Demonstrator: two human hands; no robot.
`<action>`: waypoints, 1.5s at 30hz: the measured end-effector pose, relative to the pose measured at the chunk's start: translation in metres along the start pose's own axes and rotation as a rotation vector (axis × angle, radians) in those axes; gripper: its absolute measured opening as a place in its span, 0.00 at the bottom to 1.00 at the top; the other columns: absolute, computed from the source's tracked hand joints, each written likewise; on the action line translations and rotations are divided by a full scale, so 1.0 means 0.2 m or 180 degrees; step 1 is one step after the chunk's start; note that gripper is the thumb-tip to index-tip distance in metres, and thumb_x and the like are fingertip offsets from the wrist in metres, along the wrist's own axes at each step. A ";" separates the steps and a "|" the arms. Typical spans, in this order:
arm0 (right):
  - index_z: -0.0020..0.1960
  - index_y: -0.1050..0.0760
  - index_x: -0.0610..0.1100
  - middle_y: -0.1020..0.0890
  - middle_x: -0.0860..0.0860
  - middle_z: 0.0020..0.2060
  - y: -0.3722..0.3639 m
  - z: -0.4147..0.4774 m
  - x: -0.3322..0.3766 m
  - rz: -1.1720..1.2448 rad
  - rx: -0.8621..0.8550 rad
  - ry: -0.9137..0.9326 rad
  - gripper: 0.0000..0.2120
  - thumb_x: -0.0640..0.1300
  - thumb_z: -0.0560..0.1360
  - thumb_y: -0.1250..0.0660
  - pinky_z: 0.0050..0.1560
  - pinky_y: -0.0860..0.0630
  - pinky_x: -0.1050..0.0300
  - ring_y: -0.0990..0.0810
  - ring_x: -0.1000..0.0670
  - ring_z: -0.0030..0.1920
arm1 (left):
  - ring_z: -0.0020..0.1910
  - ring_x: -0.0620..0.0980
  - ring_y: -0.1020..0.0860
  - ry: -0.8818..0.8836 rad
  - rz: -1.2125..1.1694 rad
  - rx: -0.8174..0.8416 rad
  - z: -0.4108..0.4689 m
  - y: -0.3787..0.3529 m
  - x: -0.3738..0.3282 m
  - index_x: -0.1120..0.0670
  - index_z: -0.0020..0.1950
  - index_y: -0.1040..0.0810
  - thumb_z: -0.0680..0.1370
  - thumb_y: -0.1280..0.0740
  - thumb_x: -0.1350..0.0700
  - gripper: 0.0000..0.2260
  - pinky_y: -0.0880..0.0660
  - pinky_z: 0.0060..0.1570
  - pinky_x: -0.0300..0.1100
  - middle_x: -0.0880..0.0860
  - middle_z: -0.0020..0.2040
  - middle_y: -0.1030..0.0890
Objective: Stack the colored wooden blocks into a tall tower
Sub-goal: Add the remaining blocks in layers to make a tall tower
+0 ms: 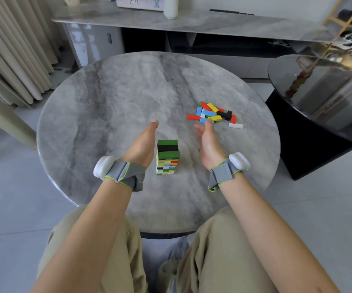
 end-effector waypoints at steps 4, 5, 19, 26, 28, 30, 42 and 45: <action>0.55 0.24 0.49 0.21 0.52 0.51 0.21 0.03 0.07 0.0340 -0.0302 0.0254 0.14 0.48 0.80 0.48 0.47 0.29 0.59 0.24 0.53 0.48 | 0.72 0.41 0.40 -0.0840 0.0749 0.0036 -0.05 -0.13 -0.19 0.46 0.70 0.32 0.82 0.49 0.46 0.18 0.43 0.67 0.38 0.46 0.71 0.34; 0.46 0.25 0.49 0.23 0.52 0.46 0.29 0.04 0.08 0.0295 -0.0409 0.0319 0.12 0.45 0.80 0.47 0.39 0.31 0.62 0.25 0.54 0.40 | 0.70 0.42 0.37 -0.0992 0.0699 0.0211 -0.06 -0.20 -0.23 0.42 0.63 0.27 0.80 0.48 0.44 0.16 0.41 0.65 0.38 0.47 0.69 0.31; 0.77 0.54 0.47 0.55 0.41 0.76 0.82 0.60 0.18 -0.3610 -0.0130 0.0841 0.36 0.31 0.74 0.44 0.75 0.52 0.50 0.56 0.41 0.76 | 0.73 0.58 0.39 -0.0285 0.2504 -0.0152 0.48 -1.04 0.25 0.57 0.72 0.37 0.77 0.42 0.62 0.22 0.41 0.70 0.46 0.60 0.73 0.37; 0.77 0.57 0.49 0.53 0.46 0.77 0.88 0.83 0.10 -0.4180 0.0013 0.1046 0.35 0.35 0.76 0.46 0.75 0.48 0.45 0.52 0.41 0.76 | 0.77 0.55 0.60 -0.0895 0.4057 -0.0656 0.83 -1.09 0.24 0.54 0.77 0.55 0.77 0.42 0.60 0.33 0.57 0.75 0.50 0.54 0.78 0.62; 0.77 0.52 0.45 0.46 0.46 0.76 0.89 0.85 0.08 -0.4020 -0.0063 0.1409 0.33 0.32 0.76 0.46 0.74 0.44 0.48 0.45 0.42 0.75 | 0.77 0.55 0.60 -0.0840 0.4320 -0.0665 0.91 -1.08 0.27 0.55 0.77 0.58 0.77 0.44 0.58 0.33 0.58 0.75 0.52 0.53 0.78 0.60; 0.76 0.47 0.45 0.41 0.47 0.75 0.91 0.83 0.09 -0.3832 -0.0188 0.1539 0.30 0.31 0.77 0.47 0.72 0.41 0.53 0.39 0.45 0.74 | 0.77 0.54 0.59 -0.0894 0.4421 -0.0637 0.93 -1.06 0.27 0.56 0.77 0.57 0.78 0.45 0.59 0.31 0.56 0.75 0.52 0.52 0.78 0.57; 0.64 0.27 0.49 0.17 0.46 0.53 0.89 0.56 0.11 -0.4181 -0.0802 0.1860 0.15 0.42 0.77 0.40 0.43 0.28 0.54 0.21 0.40 0.53 | 0.78 0.53 0.53 -0.1184 0.3905 0.0061 0.74 -1.06 0.33 0.59 0.75 0.45 0.79 0.45 0.61 0.24 0.46 0.75 0.44 0.55 0.77 0.46; 0.65 0.27 0.52 0.18 0.49 0.56 0.82 0.48 0.07 -0.4271 -0.0486 0.1806 0.18 0.43 0.76 0.38 0.52 0.24 0.52 0.21 0.43 0.56 | 0.72 0.56 0.37 -0.1299 0.3637 0.0347 0.65 -1.04 0.35 0.59 0.69 0.35 0.77 0.40 0.60 0.20 0.34 0.68 0.45 0.58 0.69 0.33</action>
Point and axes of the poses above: each hand's wrist, its own z-axis towards the middle knuckle, its own y-axis out of the back of the hand, x = y × z, the point moved 6 cm from there along z, towards the middle knuckle
